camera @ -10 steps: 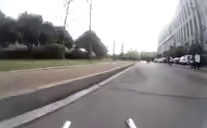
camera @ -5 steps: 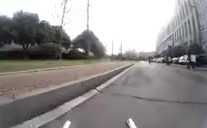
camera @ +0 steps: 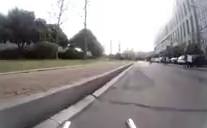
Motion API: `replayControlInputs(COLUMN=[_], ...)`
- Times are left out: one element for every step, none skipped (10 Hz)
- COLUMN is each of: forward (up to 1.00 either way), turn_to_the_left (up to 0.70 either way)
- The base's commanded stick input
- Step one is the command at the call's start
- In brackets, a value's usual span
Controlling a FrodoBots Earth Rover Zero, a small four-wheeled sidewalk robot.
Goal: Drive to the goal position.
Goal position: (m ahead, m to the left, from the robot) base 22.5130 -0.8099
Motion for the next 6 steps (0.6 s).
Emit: replayControlInputs(forward=[0.66,0.66,0.66,0.66,0.66,0.66], turn_to_the_left=[-0.13,-0.13,-0.13,-0.13,-0.13,-0.13])
